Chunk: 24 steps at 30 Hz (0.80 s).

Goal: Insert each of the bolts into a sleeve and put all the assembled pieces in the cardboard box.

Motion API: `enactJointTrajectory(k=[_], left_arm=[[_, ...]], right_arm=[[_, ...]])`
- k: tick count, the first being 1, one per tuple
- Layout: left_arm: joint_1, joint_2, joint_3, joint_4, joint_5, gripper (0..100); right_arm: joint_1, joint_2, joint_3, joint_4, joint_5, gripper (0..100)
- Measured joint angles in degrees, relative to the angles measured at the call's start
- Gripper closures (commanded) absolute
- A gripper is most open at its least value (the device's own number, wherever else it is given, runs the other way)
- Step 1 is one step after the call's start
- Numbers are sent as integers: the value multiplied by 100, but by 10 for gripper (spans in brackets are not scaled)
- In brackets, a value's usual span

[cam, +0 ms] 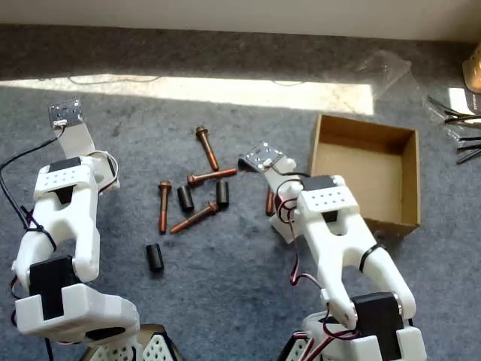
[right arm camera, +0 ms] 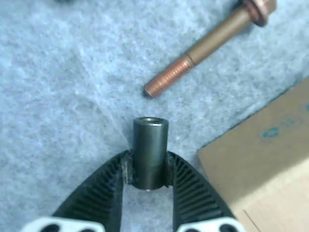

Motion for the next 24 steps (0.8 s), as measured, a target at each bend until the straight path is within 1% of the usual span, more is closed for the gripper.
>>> enactJointTrajectory(k=[2, 6, 7, 24], left_arm=[[0, 0, 0, 0, 0, 870], [0, 0, 0, 0, 0, 870], [0, 0, 0, 0, 0, 870], [0, 0, 0, 0, 0, 870]], right_arm=[[0, 0, 0, 0, 0, 967], [0, 0, 9, 0, 0, 869], [0, 0, 18, 0, 0, 859], [-88, 35, 53, 0, 0, 858]])
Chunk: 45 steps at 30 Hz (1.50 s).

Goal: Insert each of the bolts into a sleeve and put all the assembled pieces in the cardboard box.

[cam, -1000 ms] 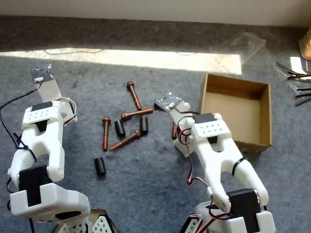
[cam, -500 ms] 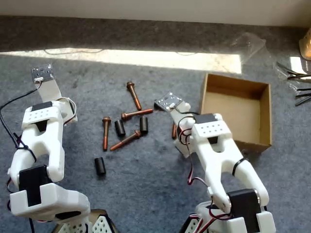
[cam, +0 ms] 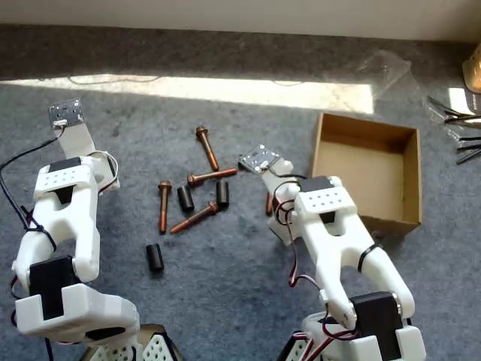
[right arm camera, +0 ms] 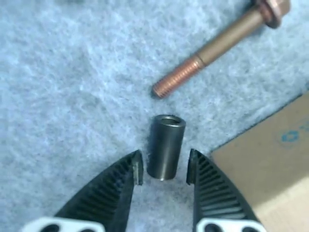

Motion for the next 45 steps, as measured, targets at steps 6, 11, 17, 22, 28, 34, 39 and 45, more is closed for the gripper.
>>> enactJointTrajectory(k=[6, 11, 17, 22, 28, 34, 39, 45], left_arm=[[0, 0, 0, 0, 0, 870], [0, 0, 0, 0, 0, 870], [0, 0, 0, 0, 0, 870], [0, 0, 0, 0, 0, 870], [0, 0, 0, 0, 0, 870], [0, 0, 0, 0, 0, 870], [0, 0, 0, 0, 0, 870], [0, 0, 0, 0, 0, 870]], right_arm=[[0, 0, 0, 0, 325, 858], [0, 0, 0, 0, 378, 852], [9, -141, -202, 501, 396, 798], [0, -659, -651, 1029, 396, 795], [-18, -1284, -835, 1424, 396, 796], [-18, -1371, -695, 1222, 396, 797], [-281, -993, -79, 545, 396, 864], [-369, -431, 123, 211, 396, 868]])
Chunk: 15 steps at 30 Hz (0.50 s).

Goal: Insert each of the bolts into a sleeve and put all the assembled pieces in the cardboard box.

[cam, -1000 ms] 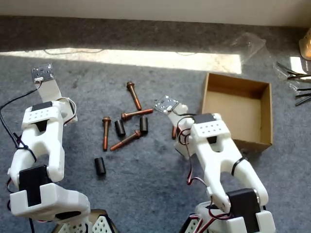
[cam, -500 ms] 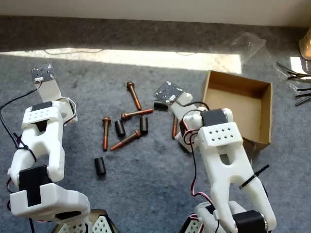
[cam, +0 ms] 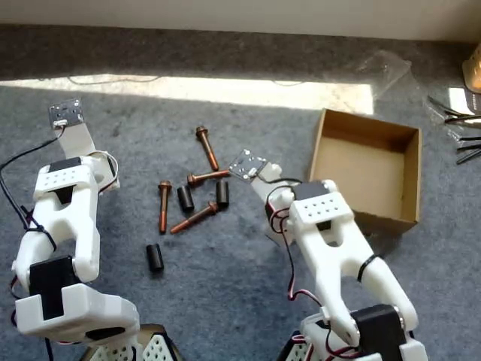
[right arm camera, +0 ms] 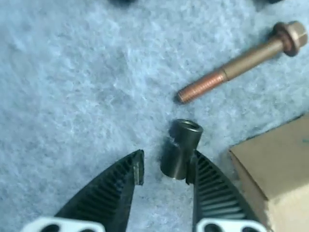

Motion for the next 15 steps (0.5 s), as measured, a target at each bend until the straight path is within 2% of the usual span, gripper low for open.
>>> enactJointTrajectory(k=[15], left_arm=[[0, 0, 0, 0, 0, 870]], right_arm=[[26, 651, 9, -527, 0, 868]])
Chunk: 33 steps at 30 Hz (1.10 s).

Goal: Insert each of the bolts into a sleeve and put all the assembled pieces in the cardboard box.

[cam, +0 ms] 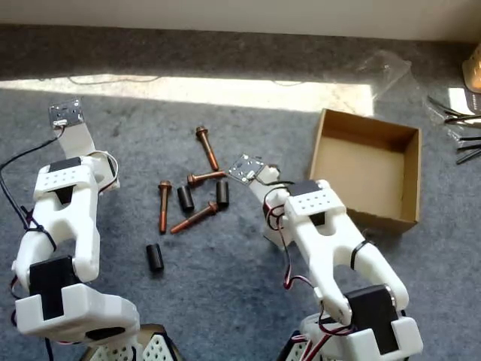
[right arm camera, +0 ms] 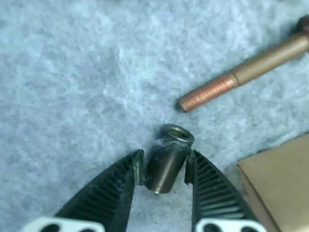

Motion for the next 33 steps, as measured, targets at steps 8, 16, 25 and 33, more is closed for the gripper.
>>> enactJointTrajectory(k=[8, 16, 25, 33], left_arm=[[0, 0, 0, 0, 0, 870], [0, 0, 0, 0, 0, 870], [0, 0, 0, 0, 0, 870], [0, 0, 0, 0, 0, 870]], right_arm=[[-9, 9, -9, 0, 0, 871], [9, 352, -26, -44, 0, 876], [132, 941, -677, 35, -484, 993], [97, 422, -1143, 1152, -510, 993]])
